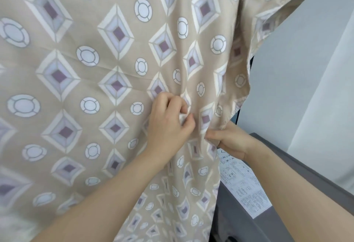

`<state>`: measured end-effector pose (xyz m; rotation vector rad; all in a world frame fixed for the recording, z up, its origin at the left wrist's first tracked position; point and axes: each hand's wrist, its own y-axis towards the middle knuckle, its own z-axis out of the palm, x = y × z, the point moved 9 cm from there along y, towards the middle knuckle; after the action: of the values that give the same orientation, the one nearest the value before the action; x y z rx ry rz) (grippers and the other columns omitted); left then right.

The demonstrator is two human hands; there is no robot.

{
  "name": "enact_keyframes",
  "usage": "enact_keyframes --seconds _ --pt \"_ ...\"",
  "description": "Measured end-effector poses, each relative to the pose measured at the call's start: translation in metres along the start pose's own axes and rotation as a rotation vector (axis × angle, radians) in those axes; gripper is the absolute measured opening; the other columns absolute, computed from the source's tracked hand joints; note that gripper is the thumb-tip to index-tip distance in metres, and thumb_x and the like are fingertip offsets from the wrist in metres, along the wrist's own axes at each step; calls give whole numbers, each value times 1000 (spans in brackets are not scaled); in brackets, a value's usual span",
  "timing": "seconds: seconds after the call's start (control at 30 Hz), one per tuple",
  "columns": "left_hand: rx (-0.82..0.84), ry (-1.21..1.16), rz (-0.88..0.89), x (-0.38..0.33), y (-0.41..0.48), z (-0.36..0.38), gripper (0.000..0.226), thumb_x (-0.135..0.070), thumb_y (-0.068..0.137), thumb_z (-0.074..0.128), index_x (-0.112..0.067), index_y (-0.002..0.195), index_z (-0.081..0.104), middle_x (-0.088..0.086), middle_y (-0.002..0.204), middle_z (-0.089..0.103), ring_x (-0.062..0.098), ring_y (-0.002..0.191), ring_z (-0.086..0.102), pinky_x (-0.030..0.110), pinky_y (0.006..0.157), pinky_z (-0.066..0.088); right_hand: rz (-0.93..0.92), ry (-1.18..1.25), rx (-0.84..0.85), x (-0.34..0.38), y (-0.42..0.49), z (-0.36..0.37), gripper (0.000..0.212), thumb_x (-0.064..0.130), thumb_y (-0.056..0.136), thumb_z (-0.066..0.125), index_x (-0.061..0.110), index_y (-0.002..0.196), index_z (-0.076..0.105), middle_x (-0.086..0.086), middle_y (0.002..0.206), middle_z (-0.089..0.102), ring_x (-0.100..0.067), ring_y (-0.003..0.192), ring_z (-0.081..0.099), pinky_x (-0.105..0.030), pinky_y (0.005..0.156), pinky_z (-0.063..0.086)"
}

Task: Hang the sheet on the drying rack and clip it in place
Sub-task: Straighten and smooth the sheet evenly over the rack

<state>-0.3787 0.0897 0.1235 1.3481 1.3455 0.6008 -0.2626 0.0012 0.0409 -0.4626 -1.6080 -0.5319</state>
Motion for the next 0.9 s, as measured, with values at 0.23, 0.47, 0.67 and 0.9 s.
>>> enact_keyframes --seconds 0.23,0.47,0.67,0.9 --pt "11 0 -31 5 0 -14 14 -9 70 63 -5 76 52 -4 89 37 13 83 45 12 76 34 -6 -43 -12 8 -1 19 65 -12 88 48 20 33 61 11 36 51 5 36 51 -8 42 41" --pt "56 -14 -89 10 -6 -36 14 -4 66 62 -4 76 53 -1 89 37 19 85 48 15 74 33 -36 -30 -82 5 -7 42 26 -11 86 53 12 73 57 12 47 62 4 47 60 -10 45 45" --pt "116 -52 -108 12 -9 -53 14 -4 66 62 -5 77 53 1 89 38 24 86 51 24 76 37 -34 -19 -164 5 -15 57 30 -11 87 51 12 71 61 10 49 64 3 49 62 -10 48 46" --pt "218 -95 -129 -3 -12 -35 12 -4 72 60 -7 82 54 -3 91 38 24 92 52 26 77 39 -10 -44 -325 -1 -40 34 25 -1 93 48 13 76 60 12 50 61 -3 50 57 -21 53 43"
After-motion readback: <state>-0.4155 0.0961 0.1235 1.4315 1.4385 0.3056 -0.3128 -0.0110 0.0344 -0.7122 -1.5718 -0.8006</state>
